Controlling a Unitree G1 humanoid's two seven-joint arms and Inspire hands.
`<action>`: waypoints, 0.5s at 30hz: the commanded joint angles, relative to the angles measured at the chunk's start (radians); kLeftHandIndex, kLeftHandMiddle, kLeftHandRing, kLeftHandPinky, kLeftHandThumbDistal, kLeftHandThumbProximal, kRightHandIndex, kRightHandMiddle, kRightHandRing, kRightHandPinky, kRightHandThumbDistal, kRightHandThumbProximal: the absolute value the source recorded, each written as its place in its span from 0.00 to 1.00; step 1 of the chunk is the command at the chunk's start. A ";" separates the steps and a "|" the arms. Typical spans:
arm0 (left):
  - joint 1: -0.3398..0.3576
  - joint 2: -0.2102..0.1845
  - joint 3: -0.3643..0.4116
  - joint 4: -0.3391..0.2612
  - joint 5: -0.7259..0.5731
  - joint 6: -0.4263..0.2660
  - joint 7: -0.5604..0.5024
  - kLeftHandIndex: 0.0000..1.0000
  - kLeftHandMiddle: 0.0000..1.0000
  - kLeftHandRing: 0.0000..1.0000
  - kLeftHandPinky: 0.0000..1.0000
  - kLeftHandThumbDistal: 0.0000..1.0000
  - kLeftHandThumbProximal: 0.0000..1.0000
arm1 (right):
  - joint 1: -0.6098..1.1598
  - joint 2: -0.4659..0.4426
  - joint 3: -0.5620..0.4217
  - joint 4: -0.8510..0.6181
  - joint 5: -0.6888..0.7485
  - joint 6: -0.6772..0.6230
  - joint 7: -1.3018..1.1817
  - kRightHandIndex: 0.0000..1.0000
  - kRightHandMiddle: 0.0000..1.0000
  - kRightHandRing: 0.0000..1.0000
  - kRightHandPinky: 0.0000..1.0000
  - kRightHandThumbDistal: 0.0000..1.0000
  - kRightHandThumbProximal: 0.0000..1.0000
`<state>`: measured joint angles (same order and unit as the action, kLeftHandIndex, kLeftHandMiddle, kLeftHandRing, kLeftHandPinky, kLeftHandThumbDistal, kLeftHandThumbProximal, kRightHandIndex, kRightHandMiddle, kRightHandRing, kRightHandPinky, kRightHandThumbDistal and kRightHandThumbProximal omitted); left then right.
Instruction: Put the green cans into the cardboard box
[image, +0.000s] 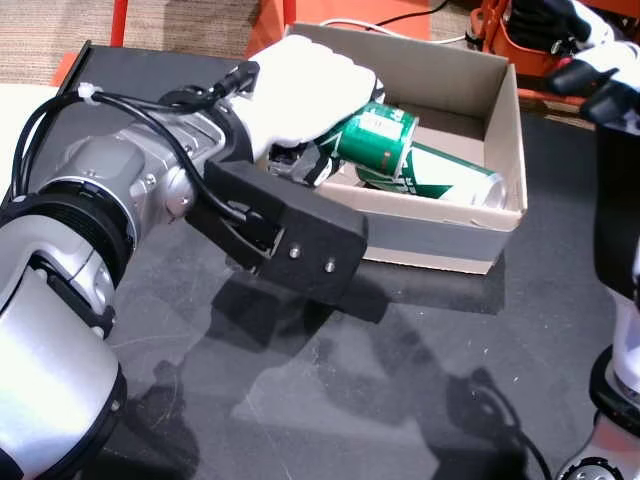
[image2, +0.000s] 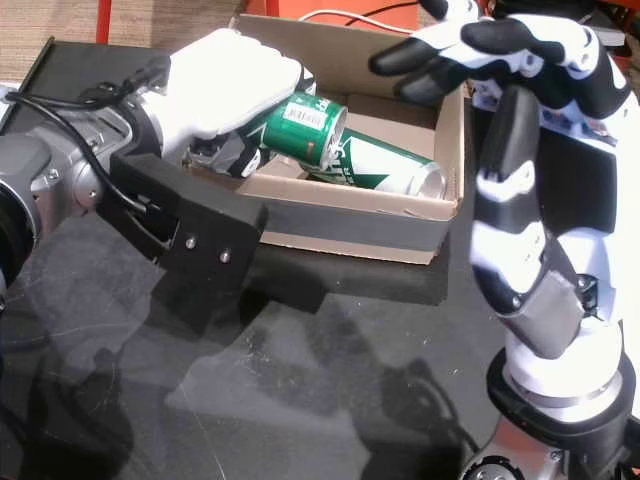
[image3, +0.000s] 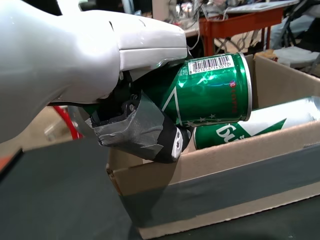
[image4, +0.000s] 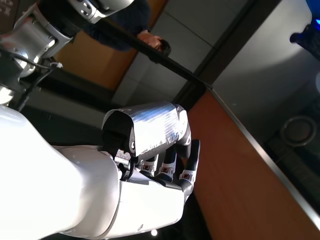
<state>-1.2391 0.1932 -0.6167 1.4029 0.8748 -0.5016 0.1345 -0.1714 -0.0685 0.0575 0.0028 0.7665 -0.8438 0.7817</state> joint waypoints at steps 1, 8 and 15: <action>0.021 -0.010 0.016 0.001 -0.024 0.001 -0.040 0.16 0.41 0.57 0.62 0.09 0.00 | 0.016 0.020 -0.010 -0.023 0.011 0.015 0.017 0.84 0.55 0.55 0.68 0.10 0.95; 0.015 -0.010 0.023 0.000 -0.025 0.026 -0.086 0.29 0.48 0.59 0.57 0.47 0.00 | 0.026 0.046 -0.043 -0.040 -0.012 0.065 0.021 0.79 0.55 0.53 0.67 0.08 0.98; 0.011 -0.001 0.010 -0.002 -0.015 0.044 -0.068 0.56 0.56 0.62 0.69 0.97 0.10 | -0.007 0.076 -0.075 -0.009 -0.013 0.035 0.087 0.77 0.52 0.51 0.68 0.24 0.84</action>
<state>-1.2417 0.1924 -0.5957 1.3974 0.8497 -0.4624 0.0699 -0.1644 0.0005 0.0026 -0.0171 0.7525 -0.7861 0.8574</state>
